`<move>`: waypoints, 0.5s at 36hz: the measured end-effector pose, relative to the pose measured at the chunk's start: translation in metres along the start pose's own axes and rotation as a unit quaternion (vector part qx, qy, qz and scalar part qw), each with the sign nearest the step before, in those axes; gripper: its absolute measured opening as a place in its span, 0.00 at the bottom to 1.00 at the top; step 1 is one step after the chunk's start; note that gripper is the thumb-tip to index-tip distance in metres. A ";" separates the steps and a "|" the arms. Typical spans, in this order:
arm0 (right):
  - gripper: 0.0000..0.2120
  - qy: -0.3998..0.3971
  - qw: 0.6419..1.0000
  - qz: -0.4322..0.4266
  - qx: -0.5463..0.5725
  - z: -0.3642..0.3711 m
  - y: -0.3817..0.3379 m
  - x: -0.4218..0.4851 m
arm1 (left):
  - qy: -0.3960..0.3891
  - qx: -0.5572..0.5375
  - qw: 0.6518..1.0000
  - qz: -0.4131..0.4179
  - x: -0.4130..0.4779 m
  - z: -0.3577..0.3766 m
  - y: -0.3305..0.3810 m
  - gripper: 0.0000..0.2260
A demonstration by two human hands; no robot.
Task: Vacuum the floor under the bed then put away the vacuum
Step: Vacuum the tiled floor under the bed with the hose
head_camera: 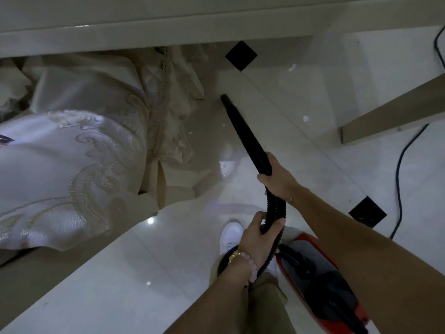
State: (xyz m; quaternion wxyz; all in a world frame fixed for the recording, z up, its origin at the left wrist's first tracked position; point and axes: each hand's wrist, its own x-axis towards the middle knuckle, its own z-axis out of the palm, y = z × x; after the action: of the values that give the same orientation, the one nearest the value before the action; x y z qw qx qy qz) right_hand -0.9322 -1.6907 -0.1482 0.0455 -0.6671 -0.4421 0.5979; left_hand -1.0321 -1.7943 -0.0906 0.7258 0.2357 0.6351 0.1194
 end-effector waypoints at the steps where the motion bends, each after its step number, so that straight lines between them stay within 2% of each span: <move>1: 0.28 0.000 1.000 -0.002 0.006 -0.001 0.002 -0.002 | 0.000 0.003 1.000 0.002 -0.001 0.002 0.000 0.11; 7: 0.27 -0.003 0.999 -0.016 0.034 -0.007 0.009 -0.014 | -0.012 0.010 1.000 -0.001 -0.006 0.012 -0.005 0.12; 12: 0.28 -0.030 0.998 -0.023 0.053 -0.005 0.014 -0.023 | -0.016 0.019 1.000 -0.008 -0.013 0.015 -0.012 0.09; 18: 0.28 -0.063 0.996 -0.028 0.057 0.004 0.013 -0.023 | 0.013 -0.003 1.000 0.006 -0.022 0.017 -0.023 0.12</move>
State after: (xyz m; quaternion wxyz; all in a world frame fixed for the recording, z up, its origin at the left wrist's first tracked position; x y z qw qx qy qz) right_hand -0.9268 -1.7153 -0.1394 0.0728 -0.6120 -0.4276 0.6613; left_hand -1.0224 -1.8272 -0.0818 0.7173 0.2358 0.6428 0.1293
